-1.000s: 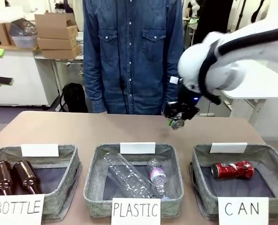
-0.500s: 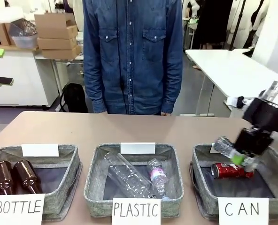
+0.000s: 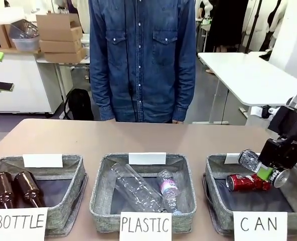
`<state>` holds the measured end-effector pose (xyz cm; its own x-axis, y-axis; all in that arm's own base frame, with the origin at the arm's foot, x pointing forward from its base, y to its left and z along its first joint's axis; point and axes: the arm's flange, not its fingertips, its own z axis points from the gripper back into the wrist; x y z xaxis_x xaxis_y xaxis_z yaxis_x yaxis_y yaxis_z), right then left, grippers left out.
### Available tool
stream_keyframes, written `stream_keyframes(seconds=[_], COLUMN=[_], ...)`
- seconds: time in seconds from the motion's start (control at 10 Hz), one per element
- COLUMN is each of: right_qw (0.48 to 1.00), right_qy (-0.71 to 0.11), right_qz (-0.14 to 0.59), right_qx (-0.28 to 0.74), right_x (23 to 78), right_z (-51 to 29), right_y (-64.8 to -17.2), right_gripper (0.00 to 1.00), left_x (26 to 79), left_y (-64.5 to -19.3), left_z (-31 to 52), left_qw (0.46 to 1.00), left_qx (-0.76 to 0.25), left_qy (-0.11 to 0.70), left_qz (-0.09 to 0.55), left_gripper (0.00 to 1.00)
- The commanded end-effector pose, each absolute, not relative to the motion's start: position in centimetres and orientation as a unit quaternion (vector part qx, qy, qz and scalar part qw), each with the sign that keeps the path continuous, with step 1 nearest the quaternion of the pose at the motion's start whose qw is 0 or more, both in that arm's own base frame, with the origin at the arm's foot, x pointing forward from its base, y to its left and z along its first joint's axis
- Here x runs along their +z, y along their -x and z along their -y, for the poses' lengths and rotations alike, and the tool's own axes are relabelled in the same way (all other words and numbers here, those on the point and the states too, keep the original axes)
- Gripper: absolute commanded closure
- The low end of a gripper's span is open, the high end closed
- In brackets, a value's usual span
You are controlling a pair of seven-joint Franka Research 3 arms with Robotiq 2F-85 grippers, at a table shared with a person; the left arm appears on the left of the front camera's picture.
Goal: Sort the can waste into the basket.
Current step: Pick up the can waste from the table and place it in the right Fabric basket.
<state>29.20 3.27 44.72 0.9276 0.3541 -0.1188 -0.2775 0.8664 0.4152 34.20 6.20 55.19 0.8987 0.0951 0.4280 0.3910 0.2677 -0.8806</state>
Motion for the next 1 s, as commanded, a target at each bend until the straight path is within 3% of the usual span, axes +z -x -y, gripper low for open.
stream_keyframes(seconds=[0.0, 0.2, 0.9], right_qw=[0.966, 0.965, 0.963], right_qy=[-0.188, -0.191, -0.216], right_qz=[-0.090, -0.089, -0.086], right_qx=[0.153, 0.156, 0.136], right_x=[43.6, 43.4, 43.1], right_z=[-3.7, -3.7, -3.5], right_y=[-28.8, -29.4, -30.3], right_gripper=[0.37, 0.00, 0.00], left_x=[55.2, 55.2, 55.2], left_y=[-33.9, -33.9, -33.9], left_z=[-6.4, -6.4, -6.4], left_qw=[0.769, 0.769, 0.769], left_qx=[-0.105, -0.105, -0.105], left_qy=[0.597, 0.597, 0.597], left_qz=[0.203, 0.203, 0.203], left_gripper=[0.00, 0.00, 0.00])
